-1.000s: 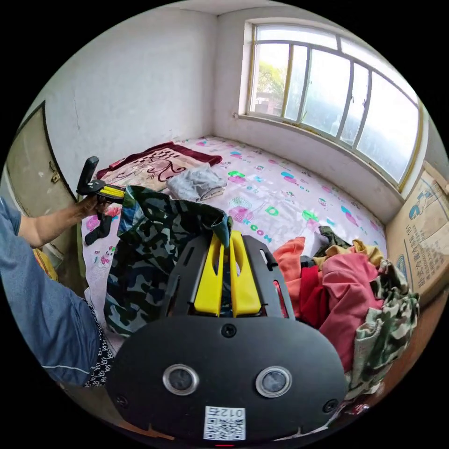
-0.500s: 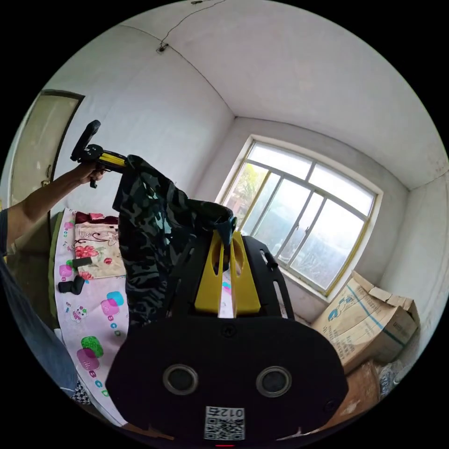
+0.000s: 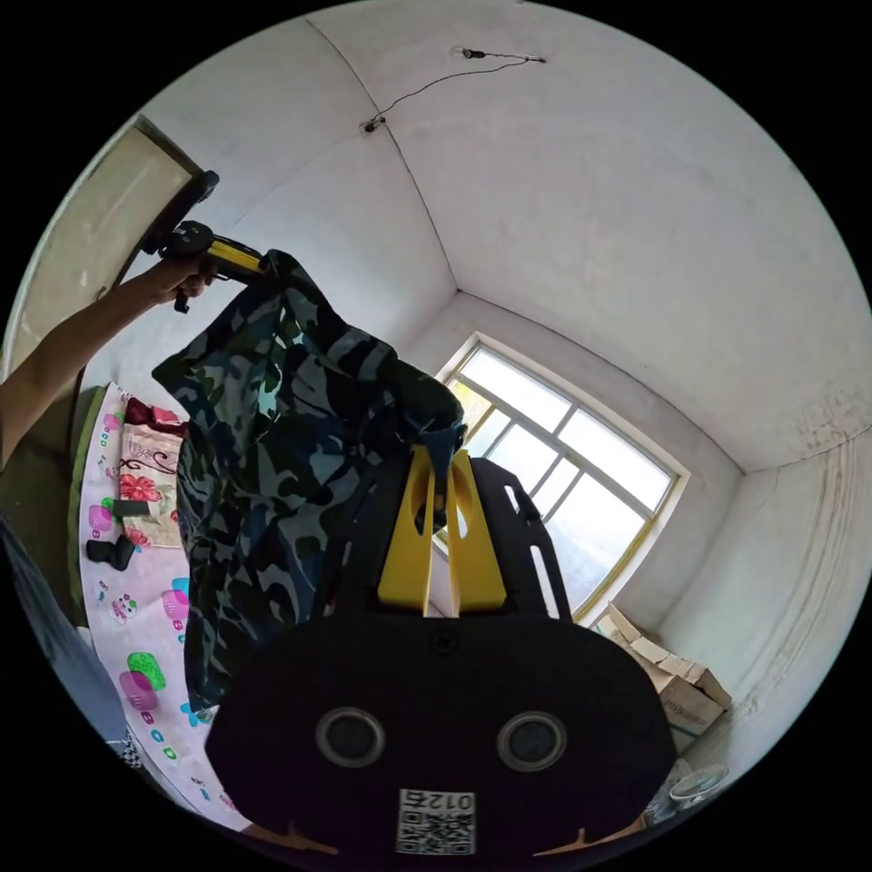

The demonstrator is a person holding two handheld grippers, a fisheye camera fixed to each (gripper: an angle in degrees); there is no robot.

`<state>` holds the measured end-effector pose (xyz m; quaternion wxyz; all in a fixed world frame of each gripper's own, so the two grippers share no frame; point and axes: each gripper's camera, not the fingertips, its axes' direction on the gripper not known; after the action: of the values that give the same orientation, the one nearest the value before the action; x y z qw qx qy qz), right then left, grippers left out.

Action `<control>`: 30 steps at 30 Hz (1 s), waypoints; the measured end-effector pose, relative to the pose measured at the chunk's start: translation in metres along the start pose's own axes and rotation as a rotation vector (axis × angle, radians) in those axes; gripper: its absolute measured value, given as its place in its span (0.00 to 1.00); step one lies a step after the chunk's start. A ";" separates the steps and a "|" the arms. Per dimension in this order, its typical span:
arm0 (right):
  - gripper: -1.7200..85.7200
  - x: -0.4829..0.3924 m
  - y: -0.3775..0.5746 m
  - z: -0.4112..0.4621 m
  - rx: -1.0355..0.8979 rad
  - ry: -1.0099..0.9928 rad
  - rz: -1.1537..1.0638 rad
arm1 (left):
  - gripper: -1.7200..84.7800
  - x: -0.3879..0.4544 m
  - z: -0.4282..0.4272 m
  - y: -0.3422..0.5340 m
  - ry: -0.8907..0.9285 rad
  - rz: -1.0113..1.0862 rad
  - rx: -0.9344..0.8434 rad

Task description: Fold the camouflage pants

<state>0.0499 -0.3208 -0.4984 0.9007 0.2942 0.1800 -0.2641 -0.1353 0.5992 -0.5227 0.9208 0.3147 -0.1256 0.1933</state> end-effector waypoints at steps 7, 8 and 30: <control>0.03 0.004 -0.029 -0.052 -0.012 0.020 0.047 | 0.02 -0.007 -0.057 -0.042 0.011 0.002 0.022; 0.03 0.005 -0.030 -0.054 -0.016 0.022 0.050 | 0.02 -0.008 -0.059 -0.045 0.010 0.003 0.025; 0.03 -0.169 0.402 0.433 -0.644 -0.281 0.274 | 0.02 0.072 0.507 0.095 0.413 -0.143 -0.591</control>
<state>0.2229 -0.2528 0.0878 0.9900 -0.0217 0.0875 -0.1087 -0.1682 0.3699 -0.0563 0.9891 -0.0026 0.0347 0.1434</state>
